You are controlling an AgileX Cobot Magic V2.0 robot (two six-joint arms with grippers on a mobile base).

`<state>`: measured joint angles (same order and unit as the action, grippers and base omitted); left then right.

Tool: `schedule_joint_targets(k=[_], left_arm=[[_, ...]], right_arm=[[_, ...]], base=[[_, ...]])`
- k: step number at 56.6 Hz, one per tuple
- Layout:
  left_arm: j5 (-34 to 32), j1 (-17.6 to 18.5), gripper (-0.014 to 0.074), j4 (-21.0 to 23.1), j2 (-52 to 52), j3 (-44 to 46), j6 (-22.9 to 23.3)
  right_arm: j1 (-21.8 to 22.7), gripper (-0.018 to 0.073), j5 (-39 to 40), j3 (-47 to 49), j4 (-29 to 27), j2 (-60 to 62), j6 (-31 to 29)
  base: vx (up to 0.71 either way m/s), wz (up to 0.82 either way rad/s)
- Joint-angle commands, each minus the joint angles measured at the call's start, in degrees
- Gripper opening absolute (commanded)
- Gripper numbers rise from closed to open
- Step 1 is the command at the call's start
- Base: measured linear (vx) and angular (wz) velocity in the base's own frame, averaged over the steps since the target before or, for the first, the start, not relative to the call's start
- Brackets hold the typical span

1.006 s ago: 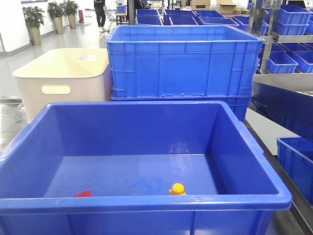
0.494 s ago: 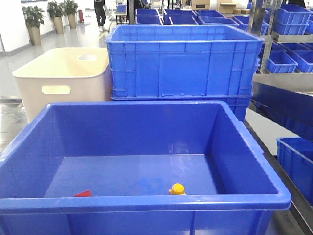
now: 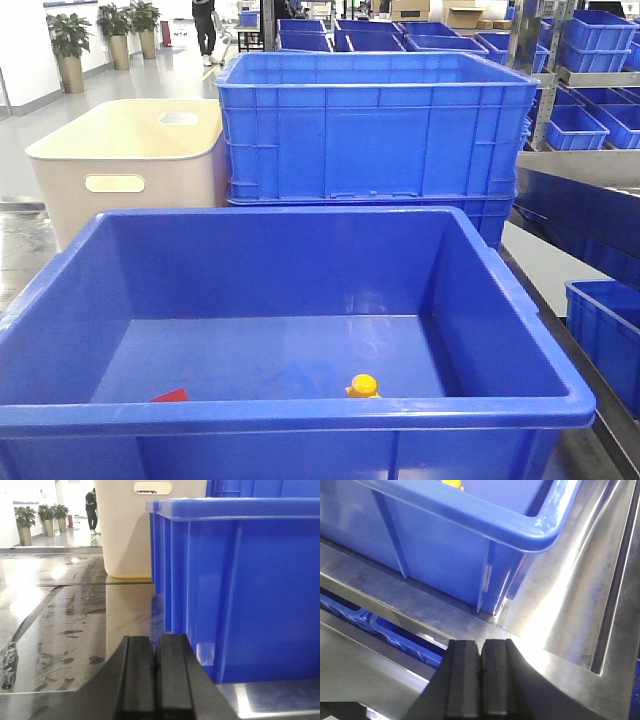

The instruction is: Pick red and yellow blocks into blue bin

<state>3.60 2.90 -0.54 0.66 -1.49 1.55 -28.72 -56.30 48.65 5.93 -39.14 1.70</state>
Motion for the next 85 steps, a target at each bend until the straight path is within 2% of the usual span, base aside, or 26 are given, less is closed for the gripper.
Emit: schedule_joint_targets(k=[1,13,26,40,56,85], left_arm=[[-3.60,0.07,-0.0001,0.54,1.13,0.93,-0.16],[-3.60,0.07,-0.0001,0.54,1.13,0.93,-3.03],[-6.30,0.07,-0.0001,0.54,1.13,0.93,-2.37],[-6.02,0.00,-0.0001,0.54,1.13,0.93,-2.43],[-5.88,-3.07,0.0000,0.54,1.07,0.93,-2.43],[-5.88,-3.16,0.0000,0.54,0.95,0.99,-2.43]], right_arm=[[0.10,-0.0010,3.46,1.62,0.96,-0.07,-0.11],[0.10,-0.0010,3.46,1.62,0.96,-0.07,-0.11],[0.10,-0.0010,3.46,1.62,0.96,-0.07,-0.11],[0.10,-0.0010,3.46,1.62,0.96,-0.07,-0.11],[0.10,-0.0010,3.46,1.62,0.96,-0.07,-0.11],[0.10,-0.0010,3.46,1.62,0.96,-0.07,-0.11]], base=[[0.00,0.00],[0.00,0.00],[0.00,0.00],[0.00,0.00],[0.00,0.00],[0.00,0.00]])
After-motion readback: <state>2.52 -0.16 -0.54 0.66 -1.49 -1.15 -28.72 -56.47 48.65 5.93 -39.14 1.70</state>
